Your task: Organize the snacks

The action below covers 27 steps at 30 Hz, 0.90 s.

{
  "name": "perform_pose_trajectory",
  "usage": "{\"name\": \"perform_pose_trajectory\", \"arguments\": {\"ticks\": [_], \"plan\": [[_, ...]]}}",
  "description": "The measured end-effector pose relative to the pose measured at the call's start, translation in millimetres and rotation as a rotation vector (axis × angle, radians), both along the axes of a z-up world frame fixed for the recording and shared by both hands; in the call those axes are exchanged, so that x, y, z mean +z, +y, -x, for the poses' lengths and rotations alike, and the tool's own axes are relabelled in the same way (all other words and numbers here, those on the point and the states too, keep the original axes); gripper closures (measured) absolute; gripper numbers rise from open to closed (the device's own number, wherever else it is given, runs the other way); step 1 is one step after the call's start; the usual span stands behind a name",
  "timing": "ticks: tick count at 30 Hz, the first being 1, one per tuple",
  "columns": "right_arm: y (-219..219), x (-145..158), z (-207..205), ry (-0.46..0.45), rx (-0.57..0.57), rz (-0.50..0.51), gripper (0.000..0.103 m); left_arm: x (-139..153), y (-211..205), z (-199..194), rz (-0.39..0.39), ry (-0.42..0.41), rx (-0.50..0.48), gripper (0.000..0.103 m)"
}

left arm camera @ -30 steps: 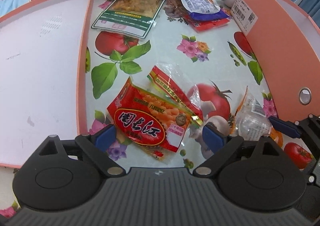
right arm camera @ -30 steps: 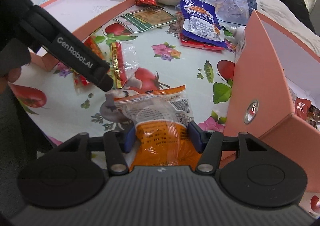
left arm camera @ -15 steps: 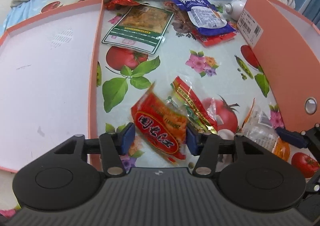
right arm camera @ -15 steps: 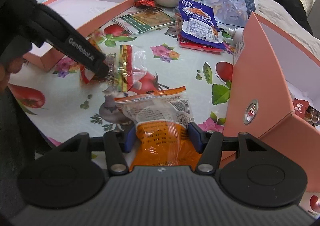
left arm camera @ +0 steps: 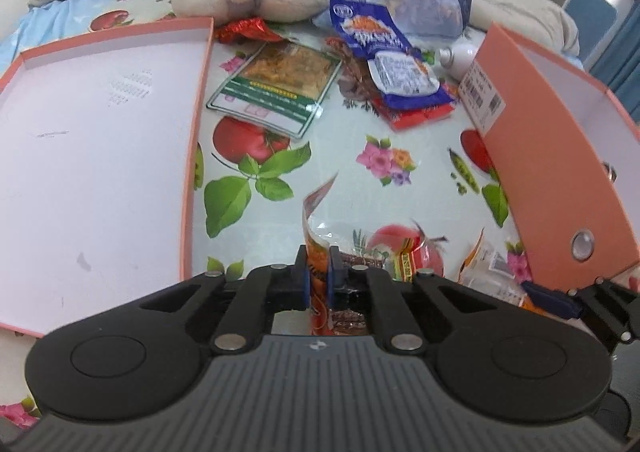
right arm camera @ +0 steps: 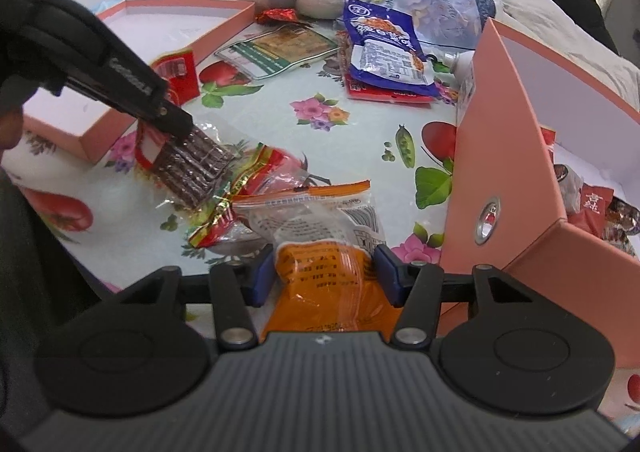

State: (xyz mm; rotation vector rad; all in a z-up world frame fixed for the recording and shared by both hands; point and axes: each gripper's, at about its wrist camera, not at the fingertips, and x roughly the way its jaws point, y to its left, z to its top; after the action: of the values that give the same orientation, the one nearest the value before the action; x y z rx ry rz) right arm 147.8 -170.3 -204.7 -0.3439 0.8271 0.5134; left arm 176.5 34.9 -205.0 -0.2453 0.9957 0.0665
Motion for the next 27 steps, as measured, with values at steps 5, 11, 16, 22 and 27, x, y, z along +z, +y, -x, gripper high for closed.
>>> {"name": "perform_pose_trajectory", "arguments": {"ticks": [5,11,16,22,27], "plan": [[-2,11,-2,0.01,-0.021,-0.042,0.049,12,4,6,0.022,-0.029,0.025,0.096],[4,29,1,-0.002,-0.013,-0.061,0.05,32,7,17,0.038,-0.071,0.044,0.096],[3,48,1,-0.014,-0.021,-0.093,0.05,51,10,22,0.048,-0.107,0.071,0.096],[-3,78,-5,-0.043,-0.055,-0.146,0.051,85,8,16,-0.002,-0.145,0.065,0.096],[-10,109,-11,-0.098,-0.083,-0.178,0.051,119,1,7,-0.011,-0.195,0.055,0.096]]}}
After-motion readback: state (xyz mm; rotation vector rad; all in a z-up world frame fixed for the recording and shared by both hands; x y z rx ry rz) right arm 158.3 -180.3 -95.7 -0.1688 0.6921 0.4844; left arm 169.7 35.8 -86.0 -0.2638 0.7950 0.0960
